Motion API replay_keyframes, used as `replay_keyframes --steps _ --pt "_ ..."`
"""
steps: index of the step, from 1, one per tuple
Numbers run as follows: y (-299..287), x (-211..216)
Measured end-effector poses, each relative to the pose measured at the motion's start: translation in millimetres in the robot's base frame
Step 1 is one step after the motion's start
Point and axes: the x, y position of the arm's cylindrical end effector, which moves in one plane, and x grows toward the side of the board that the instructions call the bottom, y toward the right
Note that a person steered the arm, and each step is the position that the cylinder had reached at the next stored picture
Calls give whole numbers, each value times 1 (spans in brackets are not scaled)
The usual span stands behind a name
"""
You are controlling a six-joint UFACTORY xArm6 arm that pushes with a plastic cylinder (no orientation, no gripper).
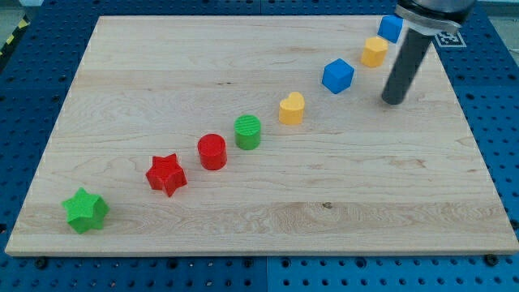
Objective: Slide the blue cube towards the top center of the board
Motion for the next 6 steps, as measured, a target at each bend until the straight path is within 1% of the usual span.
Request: replay_keyframes --steps 2,4,5,6 --pt "-22 0" --pt "-46 -24" --pt "-66 -38" --pt "-91 -42"
